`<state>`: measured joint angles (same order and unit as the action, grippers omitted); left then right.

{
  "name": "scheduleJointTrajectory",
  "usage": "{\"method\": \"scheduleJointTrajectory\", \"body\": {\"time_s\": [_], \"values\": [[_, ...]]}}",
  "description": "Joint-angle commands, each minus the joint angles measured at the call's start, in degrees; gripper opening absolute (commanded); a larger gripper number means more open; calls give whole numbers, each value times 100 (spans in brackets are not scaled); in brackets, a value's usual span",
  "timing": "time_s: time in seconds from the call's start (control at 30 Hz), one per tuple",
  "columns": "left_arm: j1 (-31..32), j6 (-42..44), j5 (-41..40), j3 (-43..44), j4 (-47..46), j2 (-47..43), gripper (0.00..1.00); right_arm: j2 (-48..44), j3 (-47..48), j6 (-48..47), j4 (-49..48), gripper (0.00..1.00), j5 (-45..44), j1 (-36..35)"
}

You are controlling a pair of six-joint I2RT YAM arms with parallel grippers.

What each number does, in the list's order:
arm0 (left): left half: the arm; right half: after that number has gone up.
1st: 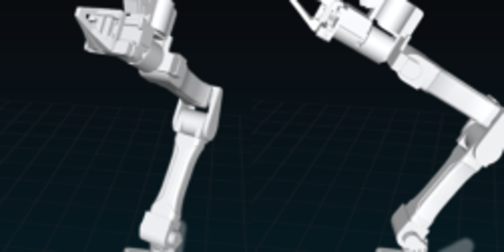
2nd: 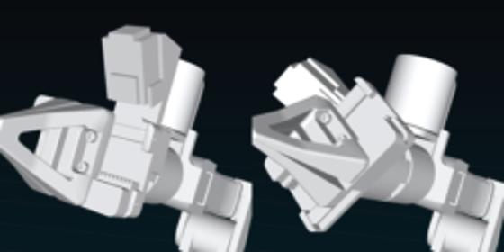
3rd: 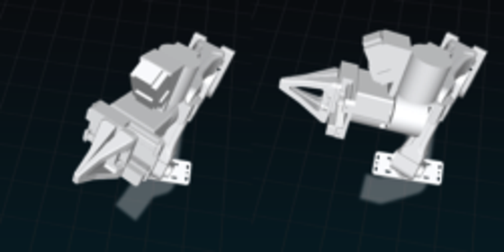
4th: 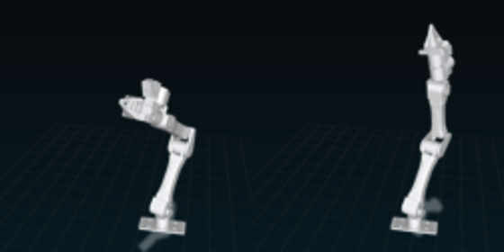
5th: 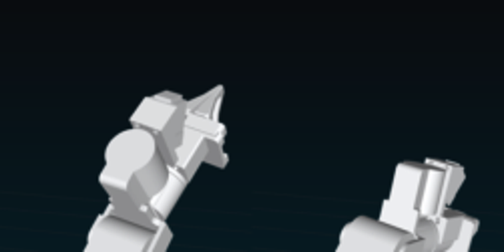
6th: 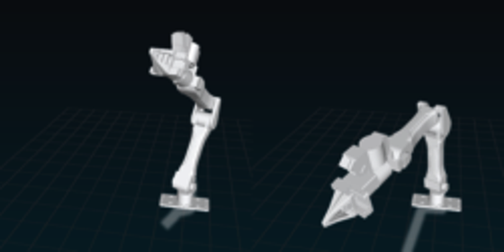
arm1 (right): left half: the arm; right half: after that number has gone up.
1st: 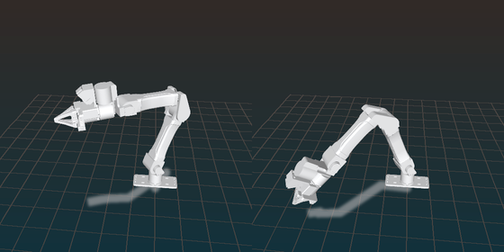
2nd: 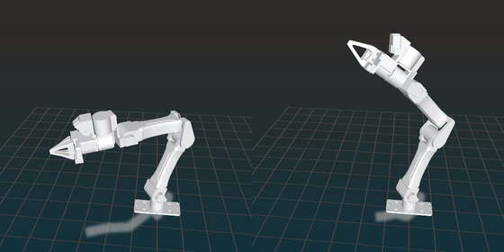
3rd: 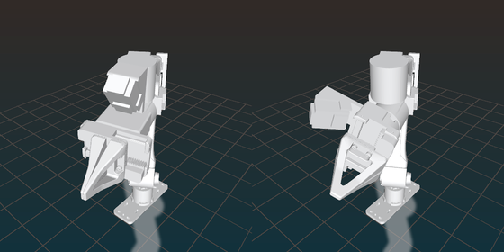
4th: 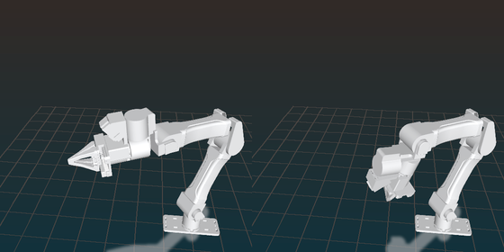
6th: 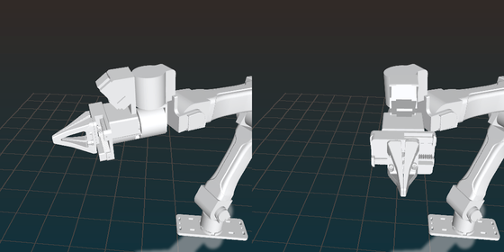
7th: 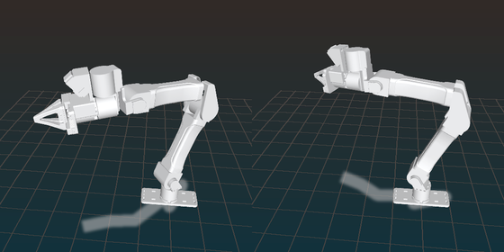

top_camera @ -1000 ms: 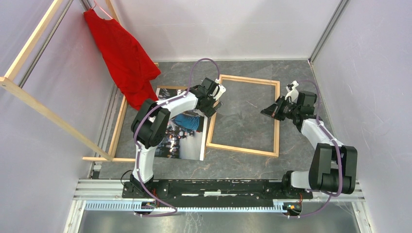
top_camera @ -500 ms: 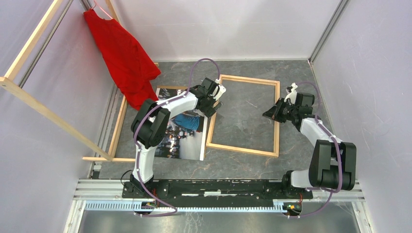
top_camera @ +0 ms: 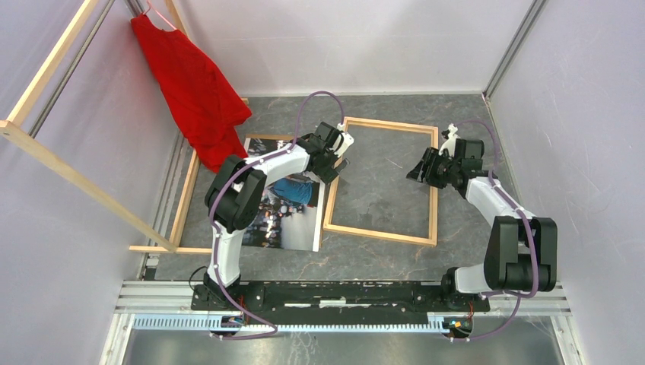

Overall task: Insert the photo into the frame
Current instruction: Place the photo frame item in the photo frame.

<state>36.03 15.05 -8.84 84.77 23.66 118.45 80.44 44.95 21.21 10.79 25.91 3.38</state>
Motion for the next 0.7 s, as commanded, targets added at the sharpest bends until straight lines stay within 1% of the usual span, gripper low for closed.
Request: {"method": "scheduleJointTrajectory", "body": {"time_s": [0.0,0.07,0.23,0.33,0.53,0.67], "values": [[39,183,11,-145,-107,-57,98,-140,59,-60,-341,44,-64,-43],[36,178,-1,-158,-115,-58,98,-311,-113,-2,-656,35,138,-46],[22,191,-10,-187,-133,-59,98,-812,-541,163,-1373,18,531,-45],[-19,163,40,-188,-127,-67,98,-1064,-775,280,-1727,11,725,-44],[-125,61,230,-129,-28,-76,98,-1224,-967,477,-2073,8,935,-41],[-162,51,286,-146,-19,-94,98,-1191,-971,629,-2243,7,1044,-36]]}}
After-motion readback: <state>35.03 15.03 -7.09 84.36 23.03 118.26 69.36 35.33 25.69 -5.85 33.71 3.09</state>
